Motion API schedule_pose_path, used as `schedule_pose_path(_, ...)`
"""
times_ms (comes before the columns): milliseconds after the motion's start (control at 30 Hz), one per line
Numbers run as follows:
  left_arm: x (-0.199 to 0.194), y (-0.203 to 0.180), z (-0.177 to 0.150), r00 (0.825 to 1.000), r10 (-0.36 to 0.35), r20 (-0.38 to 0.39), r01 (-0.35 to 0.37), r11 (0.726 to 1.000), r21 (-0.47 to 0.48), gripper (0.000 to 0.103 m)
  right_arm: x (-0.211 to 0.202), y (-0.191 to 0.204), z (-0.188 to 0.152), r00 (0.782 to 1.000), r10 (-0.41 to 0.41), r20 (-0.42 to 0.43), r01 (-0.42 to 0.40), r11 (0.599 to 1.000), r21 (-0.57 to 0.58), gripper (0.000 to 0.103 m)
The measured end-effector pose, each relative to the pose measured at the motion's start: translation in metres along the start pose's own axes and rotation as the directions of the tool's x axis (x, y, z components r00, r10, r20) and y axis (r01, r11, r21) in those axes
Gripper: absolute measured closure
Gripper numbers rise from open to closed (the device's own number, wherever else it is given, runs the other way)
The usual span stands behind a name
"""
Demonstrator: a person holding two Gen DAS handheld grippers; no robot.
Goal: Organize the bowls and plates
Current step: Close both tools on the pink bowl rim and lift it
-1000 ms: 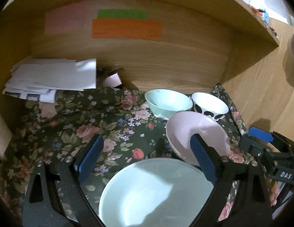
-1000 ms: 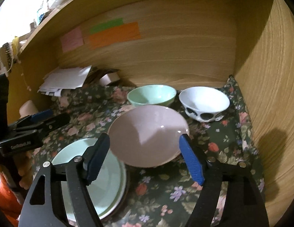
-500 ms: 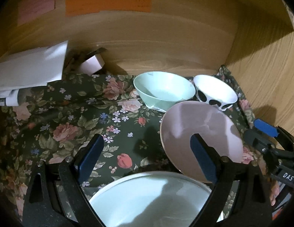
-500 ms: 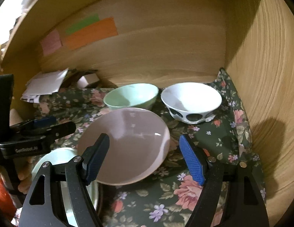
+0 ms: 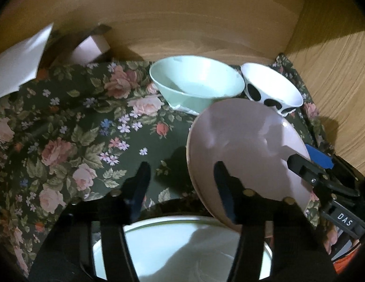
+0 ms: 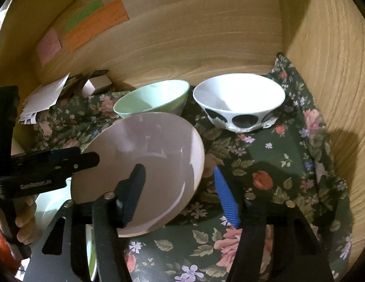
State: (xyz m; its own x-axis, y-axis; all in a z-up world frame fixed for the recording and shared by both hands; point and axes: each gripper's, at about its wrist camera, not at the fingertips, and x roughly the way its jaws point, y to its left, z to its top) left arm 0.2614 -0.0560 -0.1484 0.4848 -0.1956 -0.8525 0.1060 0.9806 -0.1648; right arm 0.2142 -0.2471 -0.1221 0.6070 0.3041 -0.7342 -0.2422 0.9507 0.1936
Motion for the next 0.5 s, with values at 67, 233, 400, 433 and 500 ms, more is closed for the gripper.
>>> schedule_pose_path(67, 0.003, 0.000, 0.000, 1.000, 0.001, -0.009, -0.001, 1.000, -0.003, 0.058, 0.001, -0.001, -0.001, 1.000, 0.015, -0.008, -0.015, 1.000, 0.007, 0.053)
schedule_pose_path(233, 0.010, -0.003, 0.000, 0.999, -0.010, -0.035, 0.010, 1.000, -0.001, 0.071, 0.006, -0.003, -0.002, 0.999, 0.036, -0.026, -0.035, 0.999, 0.021, 0.063)
schedule_pose_path(400, 0.014, -0.008, 0.001, 0.999, -0.031, -0.044, 0.031, 1.000, 0.004, 0.080, 0.012, -0.004, -0.006, 0.997, 0.053, -0.054, -0.051, 0.998, 0.030, 0.070)
schedule_pose_path(433, 0.014, -0.009, 0.001, 0.999, -0.032, -0.042, 0.032, 0.999, 0.009, 0.083, 0.011, -0.004, -0.006, 0.997, 0.052, -0.054, -0.051, 0.998, 0.030, 0.071)
schedule_pose_path(500, 0.014, -0.012, 0.001, 0.998, -0.040, -0.042, 0.041, 0.999, 0.024, 0.087, 0.011, -0.004, -0.006, 0.997, 0.053, -0.053, -0.052, 0.998, 0.032, 0.072)
